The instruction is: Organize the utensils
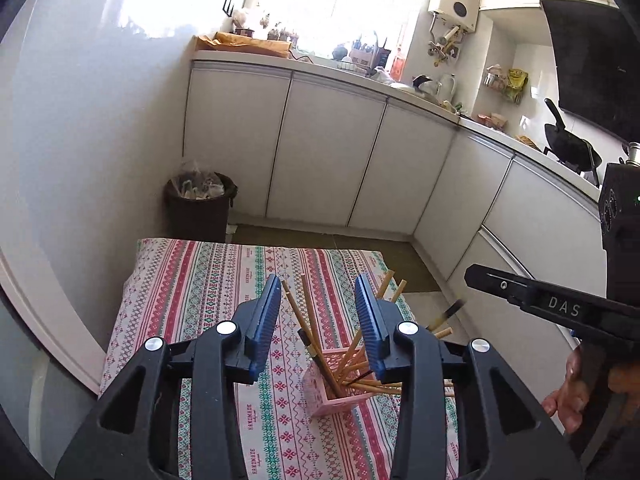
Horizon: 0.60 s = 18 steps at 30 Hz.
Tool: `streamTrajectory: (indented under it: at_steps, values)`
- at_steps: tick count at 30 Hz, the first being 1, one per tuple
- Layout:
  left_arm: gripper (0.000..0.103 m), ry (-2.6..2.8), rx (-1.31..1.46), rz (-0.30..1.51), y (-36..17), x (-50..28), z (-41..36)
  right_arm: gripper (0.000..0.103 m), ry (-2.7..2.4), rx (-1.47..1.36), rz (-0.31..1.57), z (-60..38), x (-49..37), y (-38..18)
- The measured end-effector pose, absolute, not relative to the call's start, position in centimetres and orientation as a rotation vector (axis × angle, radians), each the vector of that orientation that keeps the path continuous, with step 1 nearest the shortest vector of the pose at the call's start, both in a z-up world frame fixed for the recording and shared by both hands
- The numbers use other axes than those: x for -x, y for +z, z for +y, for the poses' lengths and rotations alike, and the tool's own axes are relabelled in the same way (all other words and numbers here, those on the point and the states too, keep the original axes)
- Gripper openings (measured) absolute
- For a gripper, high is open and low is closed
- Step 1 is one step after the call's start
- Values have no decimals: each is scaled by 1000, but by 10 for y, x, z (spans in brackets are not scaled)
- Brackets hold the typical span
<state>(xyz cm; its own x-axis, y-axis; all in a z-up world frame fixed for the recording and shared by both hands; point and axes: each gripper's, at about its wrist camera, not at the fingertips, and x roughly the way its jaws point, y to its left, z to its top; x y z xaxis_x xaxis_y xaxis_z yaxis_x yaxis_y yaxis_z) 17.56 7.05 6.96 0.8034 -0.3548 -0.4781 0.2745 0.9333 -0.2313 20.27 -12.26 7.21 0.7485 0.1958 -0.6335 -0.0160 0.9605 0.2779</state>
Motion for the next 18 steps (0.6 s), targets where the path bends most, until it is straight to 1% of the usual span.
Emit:
streamTrajectory:
  at_steps: [9,14,15,16,17,18]
  values:
    - [39,-332,154,542,73,-169,76,21,94,-250,687,-127,-191,84]
    - [44,-328,155,538,77,-159,75,21,91,-250,680,-128,-178,89]
    - [49,-328,157,538,78,-157,75,21,88,-248,678,-127,-175,90]
    - [56,-326,161,536,78,-154,76,21,83,-243,675,-126,-172,90]
    - [60,-323,165,531,79,-150,77,24,82,-238,671,-125,-168,91]
    - [64,-324,166,525,80,-147,77,33,75,-235,665,-125,-163,92]
